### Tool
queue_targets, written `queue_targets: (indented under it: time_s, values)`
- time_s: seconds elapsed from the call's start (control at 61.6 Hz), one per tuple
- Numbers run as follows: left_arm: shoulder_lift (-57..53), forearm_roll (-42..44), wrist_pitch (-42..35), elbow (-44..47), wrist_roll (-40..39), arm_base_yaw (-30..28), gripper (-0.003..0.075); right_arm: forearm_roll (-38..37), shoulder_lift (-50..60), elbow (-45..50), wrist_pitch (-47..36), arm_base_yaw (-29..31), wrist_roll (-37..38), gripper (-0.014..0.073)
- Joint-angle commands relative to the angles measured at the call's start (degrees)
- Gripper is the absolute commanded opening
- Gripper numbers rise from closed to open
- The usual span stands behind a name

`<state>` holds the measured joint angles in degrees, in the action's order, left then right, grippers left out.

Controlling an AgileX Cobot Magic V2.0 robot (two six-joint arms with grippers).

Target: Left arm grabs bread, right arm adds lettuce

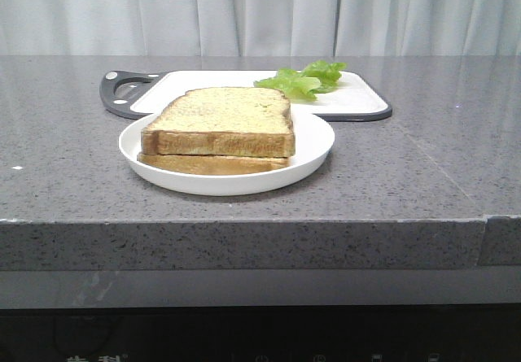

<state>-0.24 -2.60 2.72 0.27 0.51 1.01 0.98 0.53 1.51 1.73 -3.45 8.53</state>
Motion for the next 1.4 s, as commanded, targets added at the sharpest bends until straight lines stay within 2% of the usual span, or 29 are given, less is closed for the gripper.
queue_targets:
  time_s: [0.0,0.973,1.087,1.2,1.379]
  values:
    - [-1.0,-0.5,-4.7,0.3,-0.1,-0.1,-0.002,-0.4,1.2,-0.2,-5.0,0.4,-0.2,-0.0067]
    - [-1.0,-0.8,-6.0,-0.5,-0.1,-0.1,-0.002,-0.5,1.2,-0.7,-7.1,0.4,-0.2,-0.0067]
    - [-1.0,-0.8,-5.4,-4.9,-0.1,-0.1,-0.002,-0.5,1.2,-4.3,-4.4,0.4,-0.2,-0.0067]
    - [0.0,-0.8,-1.6,-11.8,-0.1,-0.1,-0.002,-0.6,0.8,-10.6,2.9,0.4,-0.3,-0.0067]
    - [5.4,-0.6,11.0,-25.6,-0.1,-0.1,-0.002,-2.7,-4.2,-22.7,13.1,0.4,-0.3,-0.0067]
